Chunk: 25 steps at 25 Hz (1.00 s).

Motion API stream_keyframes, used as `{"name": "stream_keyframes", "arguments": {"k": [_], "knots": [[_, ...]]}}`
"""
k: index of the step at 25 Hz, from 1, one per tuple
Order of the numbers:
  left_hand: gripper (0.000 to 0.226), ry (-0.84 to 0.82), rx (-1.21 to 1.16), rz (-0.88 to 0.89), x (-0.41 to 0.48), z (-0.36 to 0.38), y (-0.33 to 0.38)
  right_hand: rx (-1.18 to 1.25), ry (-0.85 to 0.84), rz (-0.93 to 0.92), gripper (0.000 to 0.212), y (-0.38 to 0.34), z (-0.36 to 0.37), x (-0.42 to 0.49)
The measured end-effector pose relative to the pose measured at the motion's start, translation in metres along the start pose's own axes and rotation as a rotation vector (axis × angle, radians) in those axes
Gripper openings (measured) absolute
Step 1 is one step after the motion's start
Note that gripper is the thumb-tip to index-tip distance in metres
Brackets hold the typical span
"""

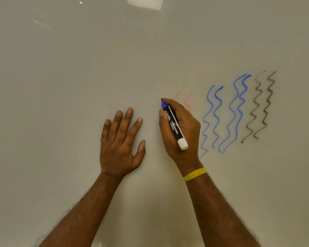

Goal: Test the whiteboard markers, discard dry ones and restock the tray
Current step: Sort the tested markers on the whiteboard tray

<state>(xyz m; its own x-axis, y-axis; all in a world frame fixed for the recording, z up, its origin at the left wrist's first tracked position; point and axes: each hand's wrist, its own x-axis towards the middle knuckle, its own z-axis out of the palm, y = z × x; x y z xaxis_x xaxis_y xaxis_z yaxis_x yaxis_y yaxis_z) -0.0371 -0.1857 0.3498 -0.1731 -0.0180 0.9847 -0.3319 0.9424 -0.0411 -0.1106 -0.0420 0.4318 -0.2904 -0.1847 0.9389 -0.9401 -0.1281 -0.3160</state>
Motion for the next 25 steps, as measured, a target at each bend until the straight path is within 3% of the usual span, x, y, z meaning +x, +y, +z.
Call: {"name": "stream_keyframes", "arguments": {"k": [16, 25], "knots": [[0.072, -0.152, 0.028, -0.156, -0.029, -0.008, 0.016, -0.166, -0.193, 0.000, 0.035, 0.030, -0.023, -0.089], [0.079, -0.343, 0.025, -0.231, -0.073, -0.016, 0.051, -0.051, -0.277, 0.269, 0.038, 0.051, -0.038, -0.142]]}}
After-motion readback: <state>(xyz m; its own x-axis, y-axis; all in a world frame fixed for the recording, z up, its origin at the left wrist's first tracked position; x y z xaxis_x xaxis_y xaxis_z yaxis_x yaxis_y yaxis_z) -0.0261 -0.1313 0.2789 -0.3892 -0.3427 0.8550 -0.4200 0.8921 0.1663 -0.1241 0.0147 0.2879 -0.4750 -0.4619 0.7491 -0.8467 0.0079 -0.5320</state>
